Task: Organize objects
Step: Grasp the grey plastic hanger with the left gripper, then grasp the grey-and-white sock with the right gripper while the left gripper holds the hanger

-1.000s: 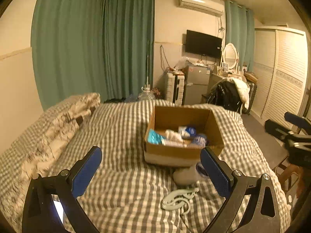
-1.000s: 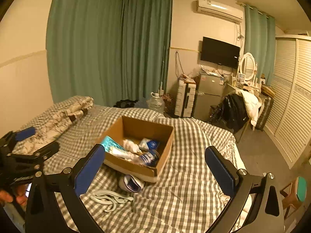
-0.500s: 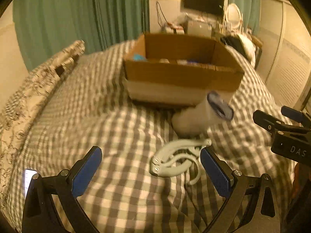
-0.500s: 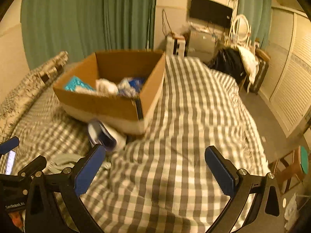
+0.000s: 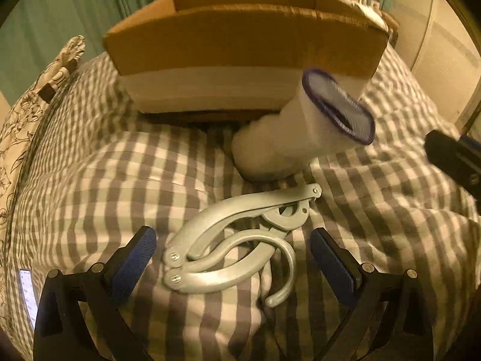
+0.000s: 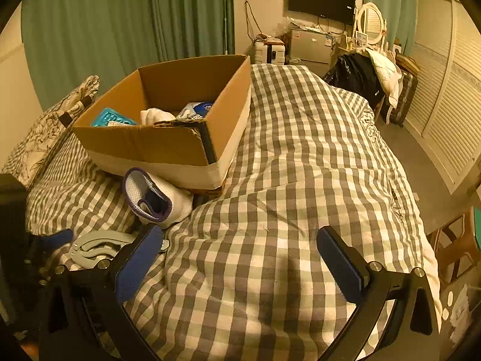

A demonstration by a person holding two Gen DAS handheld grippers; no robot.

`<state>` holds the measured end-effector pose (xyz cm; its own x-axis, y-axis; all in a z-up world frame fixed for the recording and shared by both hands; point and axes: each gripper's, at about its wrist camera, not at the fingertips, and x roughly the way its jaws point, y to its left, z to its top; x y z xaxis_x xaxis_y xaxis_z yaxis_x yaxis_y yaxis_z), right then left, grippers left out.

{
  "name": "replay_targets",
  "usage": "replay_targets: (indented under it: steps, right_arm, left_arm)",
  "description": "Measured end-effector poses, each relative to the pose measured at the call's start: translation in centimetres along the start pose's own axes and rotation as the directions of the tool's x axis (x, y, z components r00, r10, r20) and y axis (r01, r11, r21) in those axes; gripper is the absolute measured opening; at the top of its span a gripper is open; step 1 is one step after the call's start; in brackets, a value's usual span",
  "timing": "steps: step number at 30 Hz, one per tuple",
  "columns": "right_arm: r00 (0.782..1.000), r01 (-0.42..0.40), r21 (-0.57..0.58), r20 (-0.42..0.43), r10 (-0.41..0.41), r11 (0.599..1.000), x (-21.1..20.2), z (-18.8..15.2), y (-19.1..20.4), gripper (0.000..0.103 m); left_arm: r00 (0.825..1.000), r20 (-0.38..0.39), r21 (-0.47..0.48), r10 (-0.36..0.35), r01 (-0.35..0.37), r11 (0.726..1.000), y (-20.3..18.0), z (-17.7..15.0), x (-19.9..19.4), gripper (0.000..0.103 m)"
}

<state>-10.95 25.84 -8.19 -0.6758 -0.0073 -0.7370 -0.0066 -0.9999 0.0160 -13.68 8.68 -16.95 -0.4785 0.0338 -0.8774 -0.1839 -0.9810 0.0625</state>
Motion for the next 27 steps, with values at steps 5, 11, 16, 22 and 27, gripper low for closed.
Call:
replay_targets:
  steps: [5,11,16,22,27]
  right_arm:
    - [1.000,0.003,-0.010,-0.007,-0.003,1.000,0.2,-0.1,0.5,0.103]
    - [1.000,-0.002,0.006,-0.016,0.002,1.000,0.3,-0.2,0.3,0.103]
    - [1.000,-0.010,0.023,-0.014,0.011,1.000,0.2,-0.4,-0.1,0.103]
    - [1.000,-0.019,0.030,-0.018,0.020,0.999,0.3,-0.5,-0.3,0.103]
    - [0.999,-0.030,0.032,-0.008,0.031,0.999,0.1,-0.5,-0.4,0.103]
  left_arm:
    - [0.998,-0.025,0.039,0.052,-0.051,0.998,-1.2,0.2,1.4,0.103]
    - [0.998,-0.014,0.032,0.063,-0.062,0.998,-1.0,0.3,1.8,0.102]
    - [0.999,0.039,-0.043,0.019,-0.017,0.999,0.8,-0.4,-0.3,0.084]
    - [0.997,0.069,-0.087,-0.034,0.040,0.995,2.1,-1.1,-2.0,0.084]
    - [0.992,0.122,-0.146,-0.023,0.041,0.988,3.5,-1.7,-4.6,0.084]
